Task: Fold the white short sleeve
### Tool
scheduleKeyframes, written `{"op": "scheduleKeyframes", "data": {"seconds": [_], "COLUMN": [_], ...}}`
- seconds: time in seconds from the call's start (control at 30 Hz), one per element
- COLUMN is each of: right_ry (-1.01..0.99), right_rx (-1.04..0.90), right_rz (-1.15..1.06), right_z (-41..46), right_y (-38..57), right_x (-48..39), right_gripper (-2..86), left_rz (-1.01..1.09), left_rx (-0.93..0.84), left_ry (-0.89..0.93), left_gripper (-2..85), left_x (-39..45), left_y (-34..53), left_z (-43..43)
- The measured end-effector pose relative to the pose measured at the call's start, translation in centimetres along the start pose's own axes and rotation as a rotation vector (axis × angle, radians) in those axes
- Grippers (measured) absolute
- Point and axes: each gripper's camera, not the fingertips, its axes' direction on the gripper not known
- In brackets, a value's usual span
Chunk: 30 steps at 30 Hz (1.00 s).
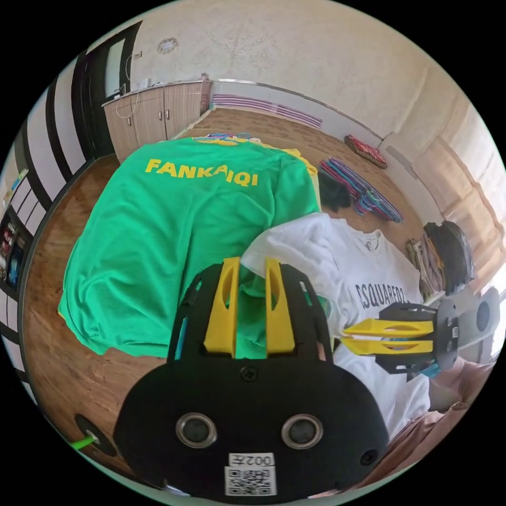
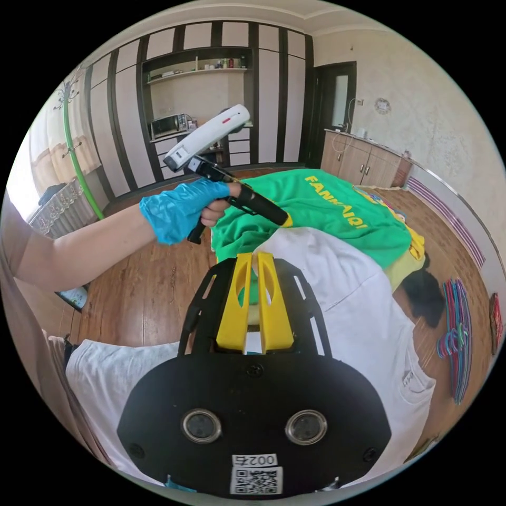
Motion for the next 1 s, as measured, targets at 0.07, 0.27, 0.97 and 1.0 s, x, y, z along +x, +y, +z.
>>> {"op": "scheduleKeyframes", "data": {"seconds": [0.07, 0.27, 0.97, 1.0], "right_ry": [-0.050, -0.067, -0.088, -0.086], "right_rx": [-0.018, -0.059, -0.015, -0.014], "right_rz": [-0.014, -0.023, 0.004, 0.003], "right_z": [0.7, 1.9, -1.1, -1.2], "right_y": [-0.2, -0.2, 0.4, 0.5], "right_x": [-0.7, -2.0, -3.3, -3.3], "right_gripper": [0.3, 0.3, 0.3, 0.3], "left_rz": [-0.027, -0.115, -0.137, -0.131], "left_rx": [-0.006, -0.007, 0.040, 0.039], "left_ry": [0.019, 0.089, 0.056, 0.046], "left_gripper": [6.6, 6.9, 6.4, 5.5], "left_x": [-0.7, -3.1, -2.4, -2.0], "left_y": [0.3, 0.4, -1.2, -1.4], "left_z": [0.6, 2.9, 3.1, 3.2]}}
